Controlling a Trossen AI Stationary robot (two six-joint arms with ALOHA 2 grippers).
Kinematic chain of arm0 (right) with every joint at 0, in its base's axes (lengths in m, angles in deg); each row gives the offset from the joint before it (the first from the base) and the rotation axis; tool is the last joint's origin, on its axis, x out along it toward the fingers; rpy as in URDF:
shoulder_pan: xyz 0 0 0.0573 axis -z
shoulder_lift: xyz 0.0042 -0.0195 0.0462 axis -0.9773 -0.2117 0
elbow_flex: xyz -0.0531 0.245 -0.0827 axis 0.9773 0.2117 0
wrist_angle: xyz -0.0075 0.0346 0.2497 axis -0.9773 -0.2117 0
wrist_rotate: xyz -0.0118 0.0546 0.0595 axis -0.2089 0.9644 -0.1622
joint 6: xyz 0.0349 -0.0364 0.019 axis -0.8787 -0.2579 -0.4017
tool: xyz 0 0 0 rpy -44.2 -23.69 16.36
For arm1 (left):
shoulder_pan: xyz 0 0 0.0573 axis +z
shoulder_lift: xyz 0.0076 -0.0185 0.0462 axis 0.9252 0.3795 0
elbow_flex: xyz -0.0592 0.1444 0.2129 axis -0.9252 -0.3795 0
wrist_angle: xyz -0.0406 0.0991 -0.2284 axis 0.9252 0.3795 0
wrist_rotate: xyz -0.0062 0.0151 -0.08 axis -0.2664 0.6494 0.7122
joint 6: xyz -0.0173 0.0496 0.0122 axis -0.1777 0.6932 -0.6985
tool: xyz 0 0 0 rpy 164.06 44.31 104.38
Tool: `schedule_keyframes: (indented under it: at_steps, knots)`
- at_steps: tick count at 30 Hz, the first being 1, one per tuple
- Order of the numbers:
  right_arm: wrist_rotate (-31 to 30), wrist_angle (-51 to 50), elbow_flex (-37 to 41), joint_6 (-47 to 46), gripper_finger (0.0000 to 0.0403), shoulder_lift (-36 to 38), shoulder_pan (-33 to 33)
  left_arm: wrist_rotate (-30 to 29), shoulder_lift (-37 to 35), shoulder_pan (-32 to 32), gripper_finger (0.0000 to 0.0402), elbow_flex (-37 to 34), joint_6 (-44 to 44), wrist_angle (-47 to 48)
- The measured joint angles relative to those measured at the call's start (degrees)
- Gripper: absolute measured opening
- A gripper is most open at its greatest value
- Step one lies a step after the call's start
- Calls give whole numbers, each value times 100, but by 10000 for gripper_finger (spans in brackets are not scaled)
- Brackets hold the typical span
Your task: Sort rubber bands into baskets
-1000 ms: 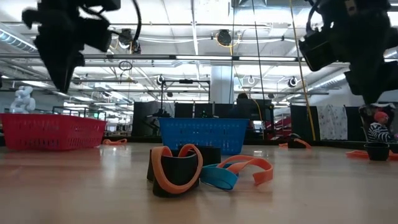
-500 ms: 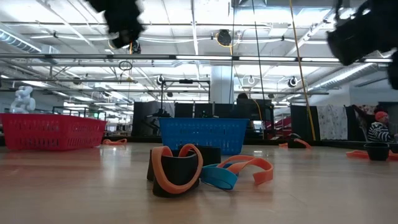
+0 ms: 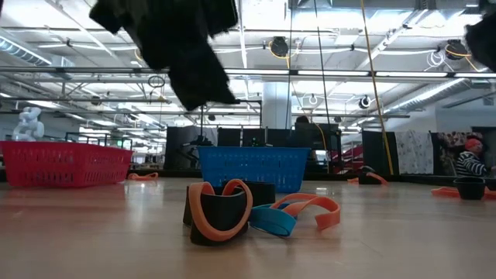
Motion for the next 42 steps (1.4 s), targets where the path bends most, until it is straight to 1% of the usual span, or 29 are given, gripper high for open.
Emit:
schedule_keyframes:
  at_steps: [3, 7, 15, 20, 26, 31, 35, 38, 42]
  knots:
    - [1, -8, 2, -66, 161, 0, -251, -41, 347, -224, 130, 272, 297, -10]
    - [-225, -61, 0, -74, 161, 0, -479, -393, 867, -458, 130, 791, 590, 83]
    - [-269, -90, 0, 150, 161, -2, -529, -456, 1774, -479, 130, 1699, 689, 607]
    - [-263, -82, 0, 382, 161, -1, -527, -620, 2182, -518, 130, 1889, 693, 624]
    - [-253, -94, -2, 530, 161, -2, -527, -737, 2259, -511, 130, 1926, 688, 613]
    - [-254, -97, -2, 532, 161, -2, -527, -569, 2205, -513, 130, 1926, 698, 628]
    - [-258, -94, -2, 532, 161, -2, -527, -346, 2206, -513, 130, 1926, 730, 981]
    - [-262, -96, -2, 532, 161, -2, -526, -321, 2193, -512, 130, 1942, 740, 1249]
    - [-374, -94, -2, 532, 161, -2, -521, -316, 2188, -511, 130, 1943, 741, 1341]
